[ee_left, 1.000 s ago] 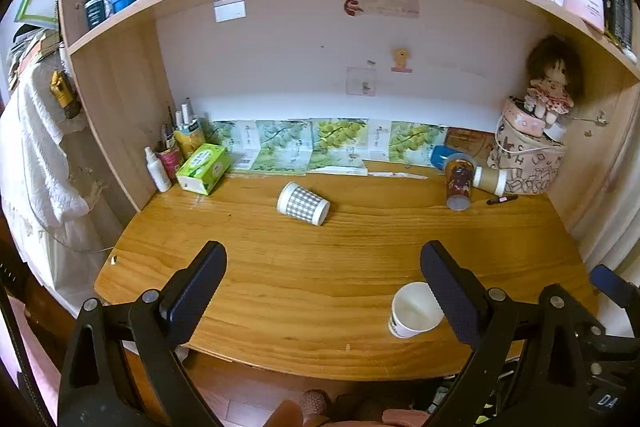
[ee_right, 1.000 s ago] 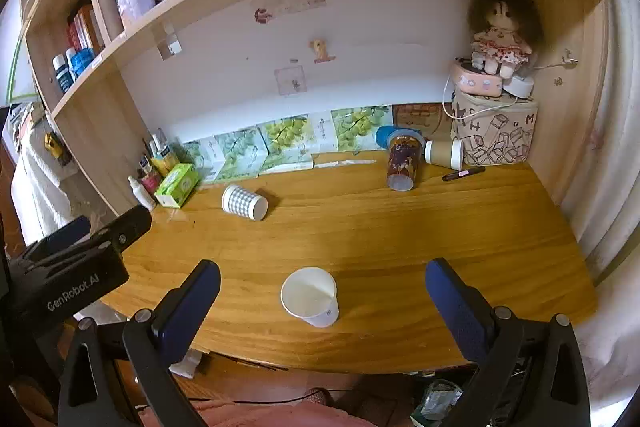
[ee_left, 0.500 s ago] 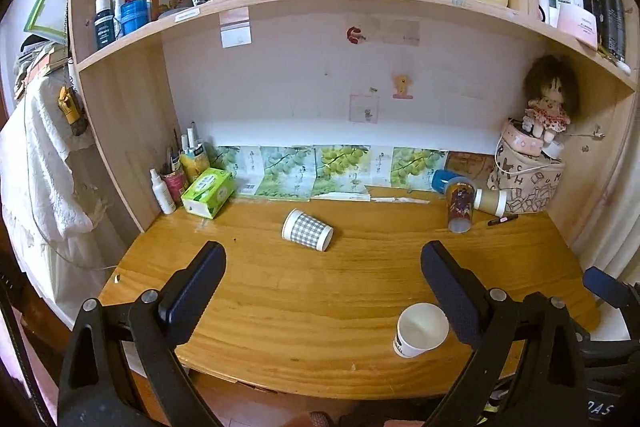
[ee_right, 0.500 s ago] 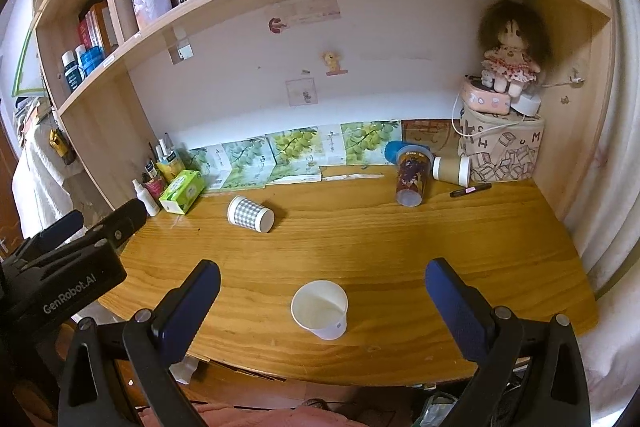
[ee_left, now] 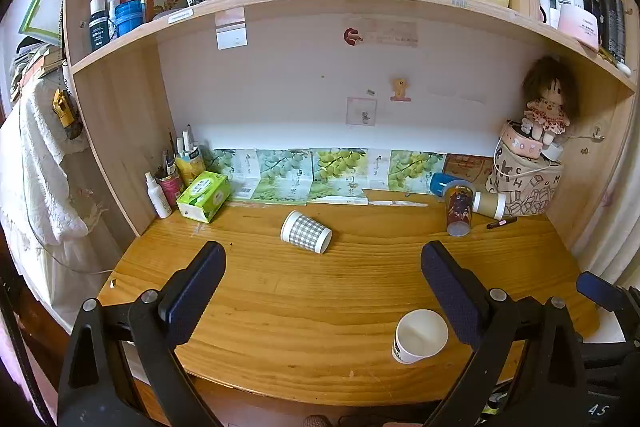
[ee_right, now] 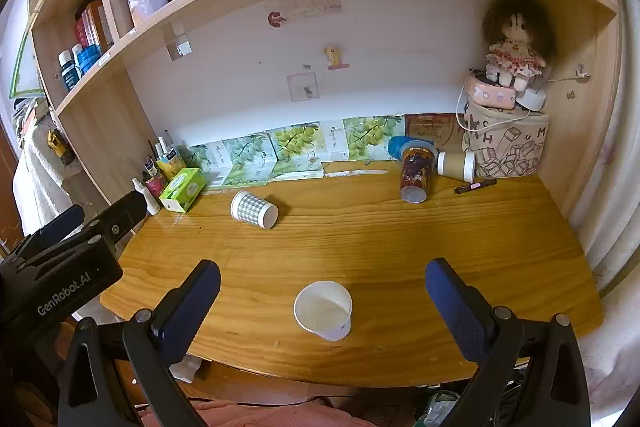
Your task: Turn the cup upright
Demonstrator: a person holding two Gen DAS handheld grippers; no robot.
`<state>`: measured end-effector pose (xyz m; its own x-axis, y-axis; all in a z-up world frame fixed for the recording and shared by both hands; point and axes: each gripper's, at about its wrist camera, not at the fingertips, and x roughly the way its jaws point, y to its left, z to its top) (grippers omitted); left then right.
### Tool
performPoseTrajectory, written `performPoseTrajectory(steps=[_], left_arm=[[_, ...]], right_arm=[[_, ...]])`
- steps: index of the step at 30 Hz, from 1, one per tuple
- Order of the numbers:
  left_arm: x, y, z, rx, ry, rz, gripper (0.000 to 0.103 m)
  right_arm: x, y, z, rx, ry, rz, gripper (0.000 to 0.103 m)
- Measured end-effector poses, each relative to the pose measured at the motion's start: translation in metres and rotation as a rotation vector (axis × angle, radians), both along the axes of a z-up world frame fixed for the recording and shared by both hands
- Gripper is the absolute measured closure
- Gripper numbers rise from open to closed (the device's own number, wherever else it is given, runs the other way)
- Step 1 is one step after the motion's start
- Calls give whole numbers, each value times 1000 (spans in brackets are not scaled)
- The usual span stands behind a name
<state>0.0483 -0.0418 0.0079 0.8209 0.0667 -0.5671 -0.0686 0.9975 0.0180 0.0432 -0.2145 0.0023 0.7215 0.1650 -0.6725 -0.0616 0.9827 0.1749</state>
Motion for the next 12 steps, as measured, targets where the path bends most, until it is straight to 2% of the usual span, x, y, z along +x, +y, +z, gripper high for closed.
performPoseTrajectory(steps=[12], left_arm=[[6,0,0,5,-1,-7,4]], right_arm=[[8,1,-3,8,17,5,0]])
